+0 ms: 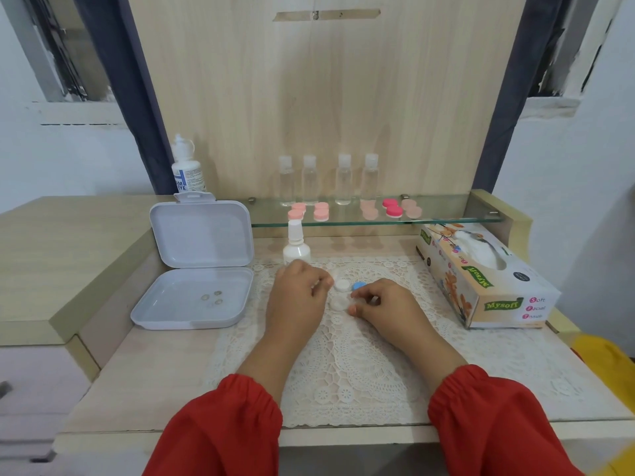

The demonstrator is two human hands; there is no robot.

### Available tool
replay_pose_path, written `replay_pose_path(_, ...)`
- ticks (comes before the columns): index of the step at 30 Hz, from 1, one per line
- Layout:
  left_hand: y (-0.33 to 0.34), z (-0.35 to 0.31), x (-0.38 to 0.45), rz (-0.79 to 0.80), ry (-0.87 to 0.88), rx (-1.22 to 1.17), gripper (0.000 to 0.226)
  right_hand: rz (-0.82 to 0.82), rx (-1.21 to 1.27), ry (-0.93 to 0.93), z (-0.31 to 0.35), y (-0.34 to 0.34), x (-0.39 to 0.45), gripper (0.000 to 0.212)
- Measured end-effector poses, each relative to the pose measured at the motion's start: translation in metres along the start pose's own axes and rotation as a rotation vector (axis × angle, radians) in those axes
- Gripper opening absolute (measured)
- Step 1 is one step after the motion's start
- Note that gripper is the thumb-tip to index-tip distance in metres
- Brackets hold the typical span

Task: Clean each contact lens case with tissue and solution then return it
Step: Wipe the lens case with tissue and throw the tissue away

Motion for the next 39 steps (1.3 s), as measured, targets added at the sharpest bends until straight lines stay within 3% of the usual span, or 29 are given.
replay_pose_path(3,0.017,-0.006,-0.007,0.184,0.208,0.242,0.009,0.0,0.001,-0.003,0.0,0.0,0.0,0.029)
replay_pose_path(6,0.025,-0.015,-0.011,0.269,0.339,0.499,0.007,-0.005,-0.002,-0.015,0.001,0.0,0.0,0.031)
replay_pose_path(11,0.034,-0.035,-0.023,0.309,0.381,0.788,0.003,-0.027,-0.017,-0.029,0.001,0.0,0.0,0.026)
replay_pose_path(13,0.041,-0.041,-0.024,0.34,0.338,0.856,0.015,-0.047,-0.043,-0.033,0.001,0.0,-0.001,0.021)
replay_pose_path(17,0.036,-0.03,-0.011,0.311,0.029,0.629,0.025,-0.039,-0.027,-0.027,0.002,0.0,0.0,0.024)
replay_pose_path(20,0.021,0.003,-0.007,0.165,-0.329,0.084,0.023,-0.023,-0.022,-0.017,0.0,0.002,0.002,0.029)
replay_pose_path(22,0.011,0.007,-0.007,-0.003,-0.38,-0.151,0.023,-0.024,-0.012,-0.013,0.0,0.002,0.001,0.029)
replay_pose_path(25,0.009,-0.003,-0.007,-0.027,-0.141,0.11,0.024,-0.025,-0.011,-0.02,0.0,0.001,0.0,0.03)
replay_pose_path(29,0.025,-0.018,-0.015,0.188,0.081,0.49,0.031,-0.027,-0.01,-0.022,0.0,0.0,0.0,0.033)
replay_pose_path(34,0.03,-0.021,-0.015,0.259,0.101,0.587,0.03,-0.028,-0.018,-0.021,0.001,0.0,0.0,0.035)
replay_pose_path(39,0.026,-0.001,-0.008,0.303,-0.14,0.349,0.026,-0.01,-0.035,-0.012,0.002,0.0,0.0,0.034)
Point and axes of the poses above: each hand's wrist, its own x-axis towards the middle knuckle, its own y-axis out of the palm, z = x × y, the point moved 6 cm from there along x, towards the middle knuckle, and after that the axes turned 15 degrees about -x, right-handed, at the moved point
